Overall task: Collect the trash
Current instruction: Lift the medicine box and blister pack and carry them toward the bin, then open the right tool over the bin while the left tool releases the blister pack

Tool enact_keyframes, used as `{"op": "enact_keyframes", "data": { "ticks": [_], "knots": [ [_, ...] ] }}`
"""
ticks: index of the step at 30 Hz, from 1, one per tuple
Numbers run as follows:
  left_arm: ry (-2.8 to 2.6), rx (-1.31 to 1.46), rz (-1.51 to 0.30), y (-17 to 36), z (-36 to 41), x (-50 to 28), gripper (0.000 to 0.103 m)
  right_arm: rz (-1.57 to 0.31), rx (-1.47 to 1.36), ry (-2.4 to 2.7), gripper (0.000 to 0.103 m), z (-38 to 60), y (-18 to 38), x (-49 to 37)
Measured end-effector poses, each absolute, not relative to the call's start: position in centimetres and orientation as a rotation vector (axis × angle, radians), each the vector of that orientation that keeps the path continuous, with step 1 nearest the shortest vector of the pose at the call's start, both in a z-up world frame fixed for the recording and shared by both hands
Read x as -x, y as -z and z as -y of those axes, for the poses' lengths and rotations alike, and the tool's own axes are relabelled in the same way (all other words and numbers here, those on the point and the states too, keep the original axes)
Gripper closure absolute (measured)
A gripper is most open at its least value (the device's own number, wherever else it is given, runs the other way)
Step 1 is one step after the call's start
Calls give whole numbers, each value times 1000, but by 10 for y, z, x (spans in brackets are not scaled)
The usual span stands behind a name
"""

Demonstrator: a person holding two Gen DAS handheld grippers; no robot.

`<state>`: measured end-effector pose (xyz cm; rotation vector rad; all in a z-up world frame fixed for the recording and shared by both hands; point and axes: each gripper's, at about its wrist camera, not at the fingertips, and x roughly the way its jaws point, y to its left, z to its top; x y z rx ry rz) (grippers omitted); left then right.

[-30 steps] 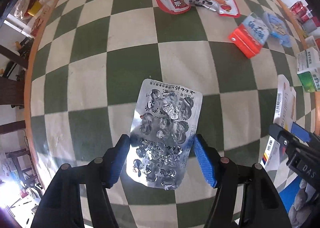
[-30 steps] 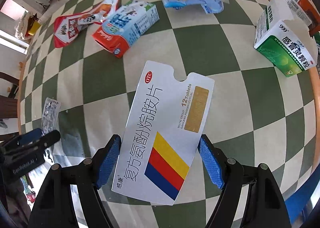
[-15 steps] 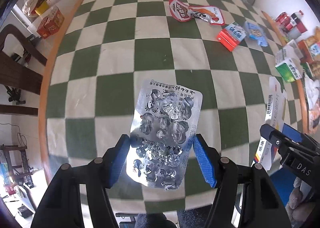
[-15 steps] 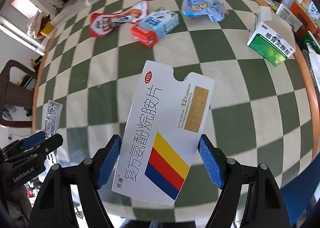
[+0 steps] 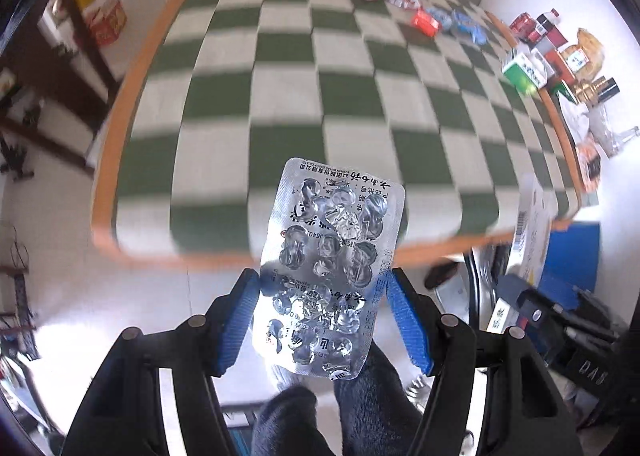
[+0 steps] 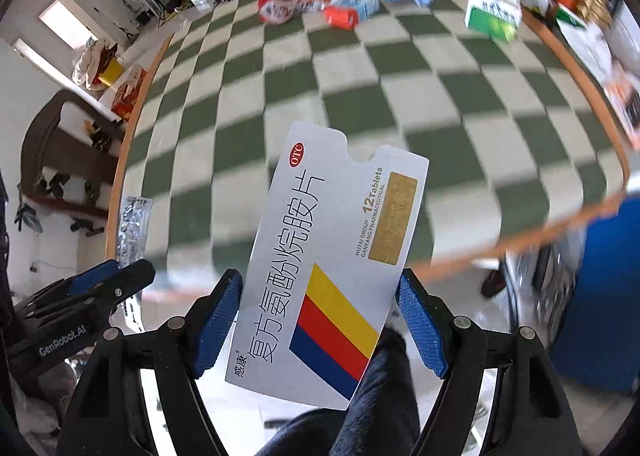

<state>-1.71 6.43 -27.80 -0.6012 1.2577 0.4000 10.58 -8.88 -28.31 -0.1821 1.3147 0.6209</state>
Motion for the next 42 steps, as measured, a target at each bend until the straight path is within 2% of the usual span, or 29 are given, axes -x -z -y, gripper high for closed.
{"op": "enact_keyframes", "data": {
  "ticks": [7,13,22,25,28,30,31,32,42],
  "knots": [
    [-401,714,-1358,338,-44,80,40,-1465,193,-618,24,126,343,-21],
    [-426,850,-1413,434,-48,99,40,-1592,165,-615,24,140,437,13],
    [-431,966,-1472,615,-65,94,40,-1687,118,-628,23,124,636,11],
    [-446,978,-1495,662,-71,99,35,-1720,98,-641,23,117,691,9],
    [-485,950,-1510,683,-73,105,20,-1773,74,-672,22,108,748,10],
    [-519,925,-1507,690,-75,112,17,-1799,76,-675,10,105,780,14],
    [-541,898,-1506,691,-75,116,11,-1805,89,-672,0,104,793,17],
    [-553,878,-1508,691,-75,118,1,-1801,99,-669,0,105,798,19],
    [-616,715,-1561,679,-62,131,0,-1695,338,-588,0,100,795,23]
  ]
}}
